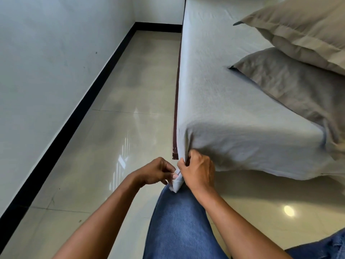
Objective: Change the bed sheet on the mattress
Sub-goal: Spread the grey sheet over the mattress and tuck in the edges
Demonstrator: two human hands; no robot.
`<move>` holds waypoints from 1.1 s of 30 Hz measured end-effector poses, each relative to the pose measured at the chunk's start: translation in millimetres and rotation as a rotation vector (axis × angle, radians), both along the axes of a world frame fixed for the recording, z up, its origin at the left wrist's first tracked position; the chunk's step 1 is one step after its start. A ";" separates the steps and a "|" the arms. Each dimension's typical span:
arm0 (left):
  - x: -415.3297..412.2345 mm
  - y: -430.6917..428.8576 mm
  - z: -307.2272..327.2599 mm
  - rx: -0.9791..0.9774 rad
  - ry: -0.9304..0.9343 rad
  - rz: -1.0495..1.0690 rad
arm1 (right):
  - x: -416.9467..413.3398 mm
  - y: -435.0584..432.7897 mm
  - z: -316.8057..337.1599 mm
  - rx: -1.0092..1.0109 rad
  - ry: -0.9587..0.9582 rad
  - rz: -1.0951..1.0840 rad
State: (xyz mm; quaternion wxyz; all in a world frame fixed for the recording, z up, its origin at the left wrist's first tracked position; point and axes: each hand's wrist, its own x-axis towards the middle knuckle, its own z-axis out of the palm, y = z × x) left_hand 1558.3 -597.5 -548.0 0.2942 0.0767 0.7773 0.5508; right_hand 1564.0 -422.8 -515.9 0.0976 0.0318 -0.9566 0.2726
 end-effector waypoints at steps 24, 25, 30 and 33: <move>-12.6 18.3 13.0 0.472 -0.052 0.436 | 9.9 24.3 9.9 -0.054 0.188 0.394; -17.2 14.0 10.0 0.462 -0.051 0.406 | 6.7 23.5 11.3 -0.129 0.247 0.363; -49.8 5.8 11.0 0.306 -0.057 0.393 | -5.5 3.0 3.3 -0.117 0.139 0.309; -68.4 2.1 22.9 0.112 -0.052 0.388 | -7.9 -1.7 -0.1 -0.050 0.086 0.307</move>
